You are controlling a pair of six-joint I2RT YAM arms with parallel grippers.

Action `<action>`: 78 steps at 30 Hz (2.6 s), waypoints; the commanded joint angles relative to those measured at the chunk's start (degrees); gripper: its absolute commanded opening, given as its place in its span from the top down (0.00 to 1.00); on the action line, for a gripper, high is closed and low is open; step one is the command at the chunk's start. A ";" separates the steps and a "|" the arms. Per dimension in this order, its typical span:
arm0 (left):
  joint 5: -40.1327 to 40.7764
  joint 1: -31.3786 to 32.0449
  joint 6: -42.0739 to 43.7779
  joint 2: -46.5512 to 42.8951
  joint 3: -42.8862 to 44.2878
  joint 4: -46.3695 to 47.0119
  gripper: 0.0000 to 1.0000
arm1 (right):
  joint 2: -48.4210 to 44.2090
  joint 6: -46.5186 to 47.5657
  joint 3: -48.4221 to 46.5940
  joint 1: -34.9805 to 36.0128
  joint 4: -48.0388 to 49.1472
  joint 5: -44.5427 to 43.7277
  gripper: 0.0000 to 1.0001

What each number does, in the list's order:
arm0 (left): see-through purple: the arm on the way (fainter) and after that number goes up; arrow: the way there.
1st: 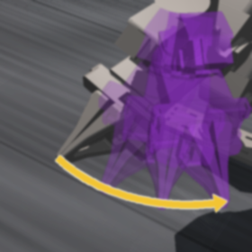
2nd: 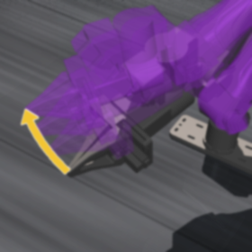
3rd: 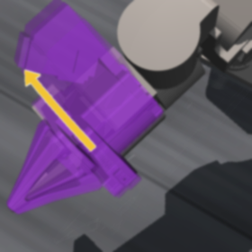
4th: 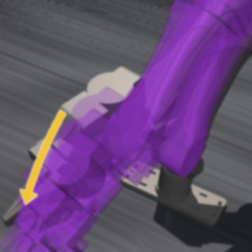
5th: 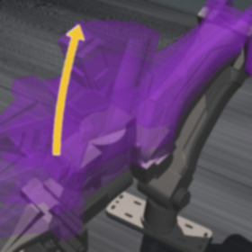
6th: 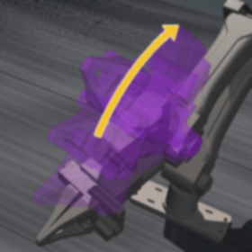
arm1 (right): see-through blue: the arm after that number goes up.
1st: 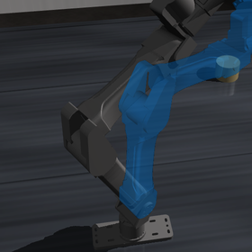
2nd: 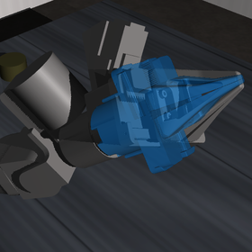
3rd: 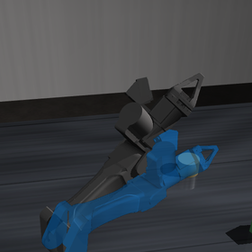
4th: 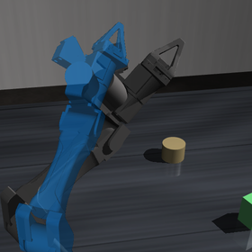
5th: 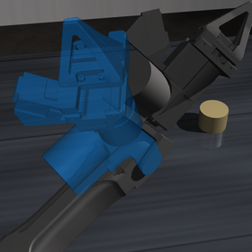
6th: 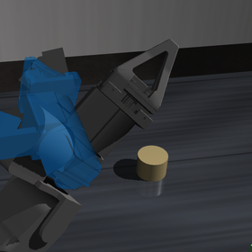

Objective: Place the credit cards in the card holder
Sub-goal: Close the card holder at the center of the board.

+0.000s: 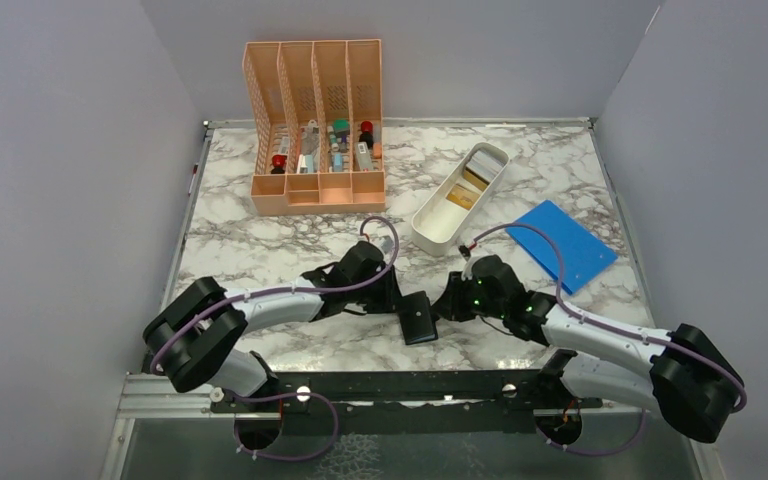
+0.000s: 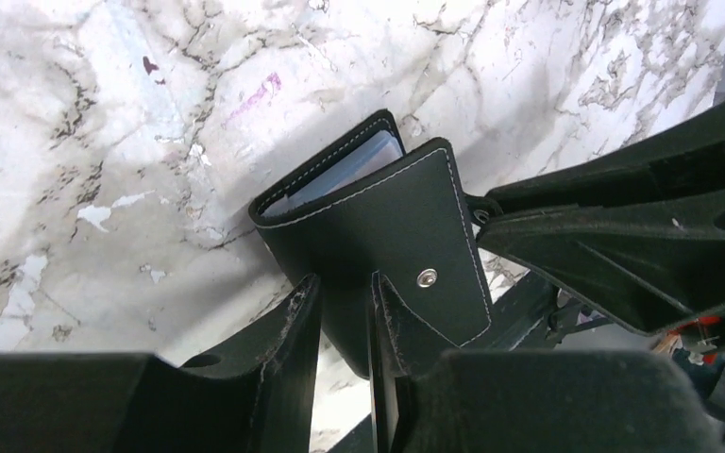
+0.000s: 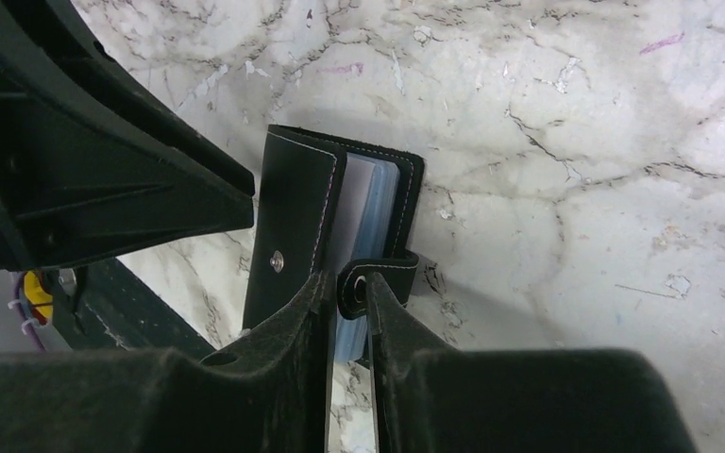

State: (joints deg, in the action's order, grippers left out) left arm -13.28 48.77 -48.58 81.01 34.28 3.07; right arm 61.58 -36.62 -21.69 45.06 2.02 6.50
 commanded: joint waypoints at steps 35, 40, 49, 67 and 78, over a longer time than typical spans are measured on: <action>-2.68 0.36 1.88 8.46 0.99 6.78 0.75 | 1.85 -1.49 -2.46 0.21 -2.13 -1.57 0.80; -2.37 0.42 1.99 8.46 0.78 6.82 0.75 | 2.14 -1.74 -1.71 0.20 -0.70 0.52 0.80; -2.25 0.36 1.53 8.25 0.49 7.42 0.75 | 4.69 -0.82 -3.07 0.21 -1.05 1.49 0.80; -2.53 0.37 1.30 8.72 0.68 7.84 0.75 | 7.77 0.42 -4.31 0.21 -1.17 4.48 0.81; -2.45 0.49 1.03 8.81 0.60 8.09 0.75 | 10.15 2.37 -6.47 0.21 -2.66 6.46 0.81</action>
State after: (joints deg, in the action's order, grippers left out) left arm -15.86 48.84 -47.68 88.42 35.55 10.68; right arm 70.52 -35.88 -26.13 45.06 0.30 10.94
